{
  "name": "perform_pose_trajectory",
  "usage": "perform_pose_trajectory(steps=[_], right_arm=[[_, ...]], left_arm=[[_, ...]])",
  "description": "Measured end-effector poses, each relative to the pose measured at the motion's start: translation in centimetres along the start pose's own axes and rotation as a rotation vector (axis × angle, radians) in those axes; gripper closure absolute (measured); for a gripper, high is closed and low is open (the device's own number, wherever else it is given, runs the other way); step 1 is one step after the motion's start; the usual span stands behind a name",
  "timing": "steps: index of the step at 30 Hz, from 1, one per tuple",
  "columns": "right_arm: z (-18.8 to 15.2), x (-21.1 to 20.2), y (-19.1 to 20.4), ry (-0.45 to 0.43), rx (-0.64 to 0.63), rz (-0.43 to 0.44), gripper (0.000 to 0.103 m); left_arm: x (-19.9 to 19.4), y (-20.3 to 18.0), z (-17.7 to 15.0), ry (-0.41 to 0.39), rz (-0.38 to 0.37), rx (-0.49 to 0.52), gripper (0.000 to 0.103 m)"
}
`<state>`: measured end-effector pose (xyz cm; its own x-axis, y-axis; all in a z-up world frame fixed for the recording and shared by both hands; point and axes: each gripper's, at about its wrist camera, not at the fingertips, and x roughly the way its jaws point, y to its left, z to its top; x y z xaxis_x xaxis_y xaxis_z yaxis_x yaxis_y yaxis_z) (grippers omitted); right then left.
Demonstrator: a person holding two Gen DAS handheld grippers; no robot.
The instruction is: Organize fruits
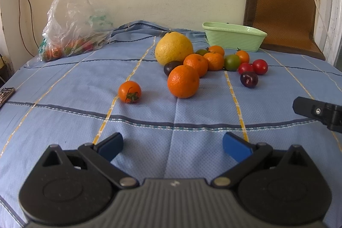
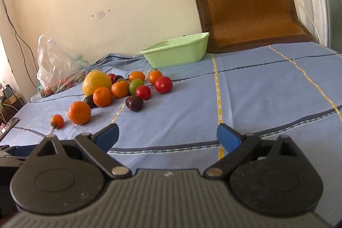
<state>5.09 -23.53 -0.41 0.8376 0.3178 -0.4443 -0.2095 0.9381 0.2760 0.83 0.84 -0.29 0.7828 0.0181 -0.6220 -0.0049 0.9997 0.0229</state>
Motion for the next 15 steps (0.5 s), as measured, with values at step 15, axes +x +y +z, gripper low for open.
perform_pose_trajectory(steps=[15], right_arm=[[0.0,0.1,0.2,0.008,-0.015,-0.005,0.009]], left_arm=[[-0.3,2.8,0.5,-0.054,-0.011,-0.032,0.000]])
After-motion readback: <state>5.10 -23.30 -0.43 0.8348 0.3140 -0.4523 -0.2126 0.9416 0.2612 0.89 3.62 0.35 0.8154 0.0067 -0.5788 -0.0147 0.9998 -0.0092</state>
